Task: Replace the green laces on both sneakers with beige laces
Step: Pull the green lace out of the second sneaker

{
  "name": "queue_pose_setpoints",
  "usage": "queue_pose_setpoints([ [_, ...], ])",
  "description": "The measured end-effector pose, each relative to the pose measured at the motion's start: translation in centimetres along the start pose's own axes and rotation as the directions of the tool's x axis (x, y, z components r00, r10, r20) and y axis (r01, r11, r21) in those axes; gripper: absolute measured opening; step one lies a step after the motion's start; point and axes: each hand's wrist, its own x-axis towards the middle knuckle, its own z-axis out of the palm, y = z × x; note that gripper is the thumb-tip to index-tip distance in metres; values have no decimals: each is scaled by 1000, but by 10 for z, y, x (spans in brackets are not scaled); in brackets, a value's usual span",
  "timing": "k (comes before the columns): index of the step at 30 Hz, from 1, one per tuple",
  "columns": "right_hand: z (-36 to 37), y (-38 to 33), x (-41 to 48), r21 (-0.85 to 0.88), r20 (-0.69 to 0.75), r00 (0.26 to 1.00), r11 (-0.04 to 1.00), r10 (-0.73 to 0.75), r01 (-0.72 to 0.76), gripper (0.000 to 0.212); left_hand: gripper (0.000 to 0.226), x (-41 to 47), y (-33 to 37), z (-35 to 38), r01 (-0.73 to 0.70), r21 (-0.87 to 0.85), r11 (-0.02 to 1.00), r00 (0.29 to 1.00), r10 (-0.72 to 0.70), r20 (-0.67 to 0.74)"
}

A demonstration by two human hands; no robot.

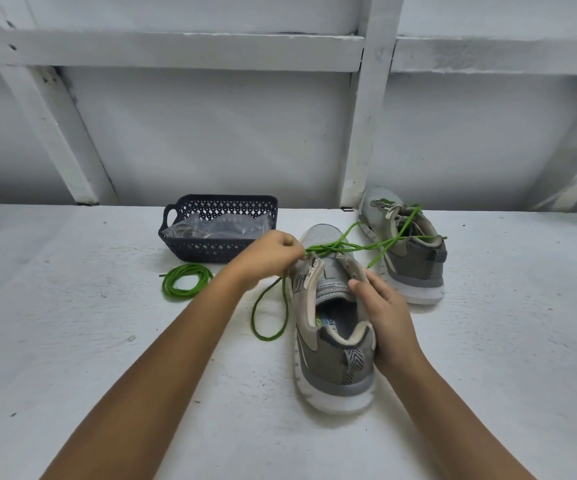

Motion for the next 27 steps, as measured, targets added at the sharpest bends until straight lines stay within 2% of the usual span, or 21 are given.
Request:
queue_pose_setpoints([
  [2,0,-1,-1,-1,1,1000,1000,-1,1,32,24,-10,1,-18,-4,-320,947,969,83,233],
  [3,0,0,0,-2,1,1000,1000,0,0,31,24,-15,-1,-28,-3,-398,917,923,155,351],
  [5,0,1,1,-4,9,1000,1000,6,-5,32,15,-23,-4,-43,13,-421,907,809,238,537],
  [6,-1,1,1,-10,9,1000,1000,7,-6,34,12,-24,-5,-47,9,-378,926,771,234,593],
  [7,-1,2,1,-17,9,1000,1000,8,-8,39,13,-24,-6,-48,3,-316,949,762,203,616],
  [9,-1,3,2,-24,1,1000,1000,5,-5,42,23,-20,-6,-44,8,-141,990,833,72,549],
  [11,-2,5,3,-22,-6,1000,1000,2,-2,37,29,-13,-1,-31,61,43,997,935,-72,348],
  [12,-2,5,4,-21,-10,1000,1000,3,-4,36,29,-8,0,-23,84,116,990,963,-110,245],
  [15,-2,5,4,-27,-12,1000,1000,7,-8,39,30,5,3,-1,28,309,951,996,-53,70],
  [20,-2,4,3,-26,-11,1000,1000,5,-5,34,24,16,-2,11,-47,375,926,999,53,-6],
  [21,-2,4,3,-22,-10,1000,1000,1,-1,34,21,16,-2,9,-54,308,950,999,51,19],
  [23,-1,3,2,-22,3,1000,1000,-8,8,33,20,10,-5,-4,-37,20,999,989,34,144],
  [24,-1,3,2,-25,9,1000,1000,-11,11,33,21,5,-7,-13,-32,-130,991,970,62,233],
  [25,-2,3,2,-30,9,1000,999,-11,12,33,20,-1,-9,-23,-38,-245,969,936,121,331],
  [27,-2,3,2,-38,6,1000,999,-12,12,37,15,-12,-10,-39,-34,-365,930,832,229,505],
])
